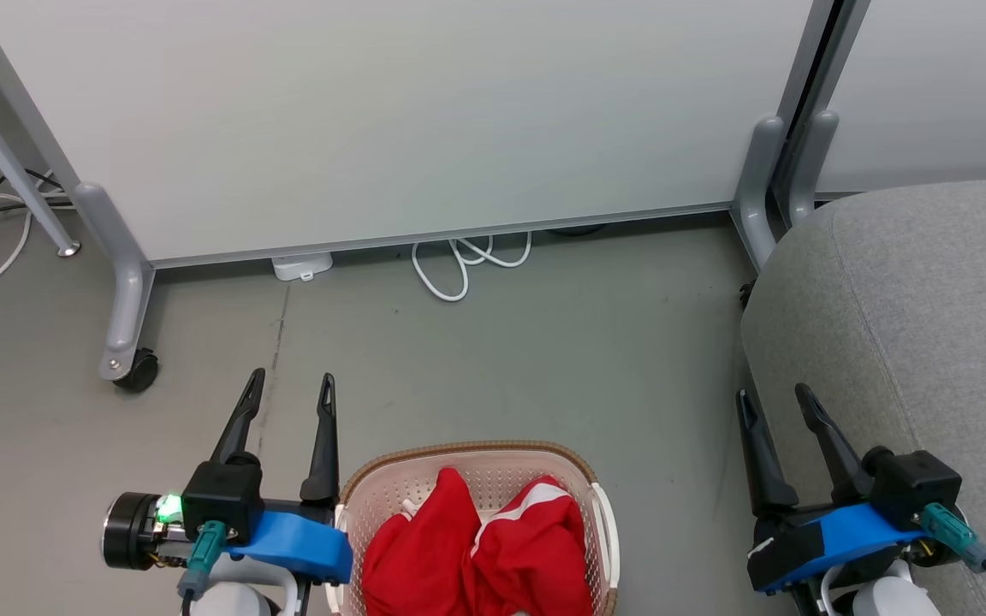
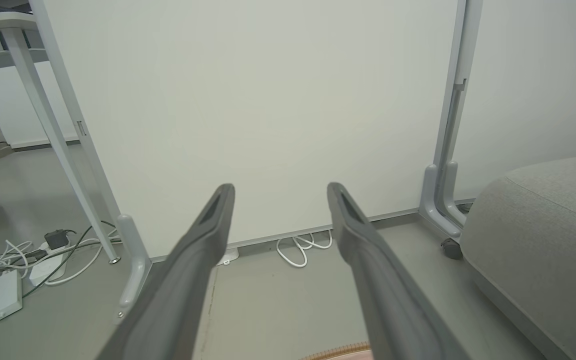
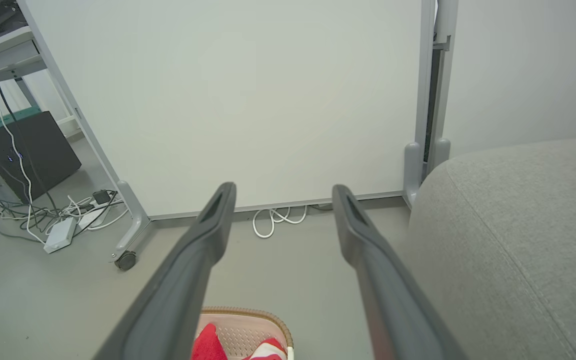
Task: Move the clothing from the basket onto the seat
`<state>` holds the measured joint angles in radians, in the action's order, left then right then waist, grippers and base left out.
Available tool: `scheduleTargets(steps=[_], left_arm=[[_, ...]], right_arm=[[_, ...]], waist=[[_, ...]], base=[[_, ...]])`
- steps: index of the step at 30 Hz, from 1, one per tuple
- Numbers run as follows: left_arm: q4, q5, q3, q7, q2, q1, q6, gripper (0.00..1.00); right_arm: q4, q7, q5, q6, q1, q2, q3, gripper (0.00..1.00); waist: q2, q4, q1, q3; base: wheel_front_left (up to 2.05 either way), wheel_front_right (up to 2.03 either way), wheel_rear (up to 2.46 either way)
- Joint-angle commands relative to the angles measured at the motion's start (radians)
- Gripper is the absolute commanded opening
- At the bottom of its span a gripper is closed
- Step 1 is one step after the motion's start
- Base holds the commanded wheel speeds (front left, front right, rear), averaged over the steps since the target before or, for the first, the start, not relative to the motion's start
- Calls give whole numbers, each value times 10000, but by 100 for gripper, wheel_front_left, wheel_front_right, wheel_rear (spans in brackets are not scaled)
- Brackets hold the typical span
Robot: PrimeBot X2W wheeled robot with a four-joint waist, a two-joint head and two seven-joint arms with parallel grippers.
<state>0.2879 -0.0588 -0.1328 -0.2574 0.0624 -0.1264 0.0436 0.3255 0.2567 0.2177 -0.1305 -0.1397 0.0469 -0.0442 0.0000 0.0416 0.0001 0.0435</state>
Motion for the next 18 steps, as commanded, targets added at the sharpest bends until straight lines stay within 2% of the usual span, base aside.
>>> scheduleTargets(steps=[1,18], left_arm=[[29,169,48,-70,10,-117,12,100],[433,201,156,-93,-90,-78,92,100]], right_arm=[[18,89,-181,-4,-45,61,16,100],[256,94,-244,-4,17,59,138,100]], waist=[[0,2,-1,-2],[0,22,-1,-71]], base=[[0,0,0],[0,0,0]])
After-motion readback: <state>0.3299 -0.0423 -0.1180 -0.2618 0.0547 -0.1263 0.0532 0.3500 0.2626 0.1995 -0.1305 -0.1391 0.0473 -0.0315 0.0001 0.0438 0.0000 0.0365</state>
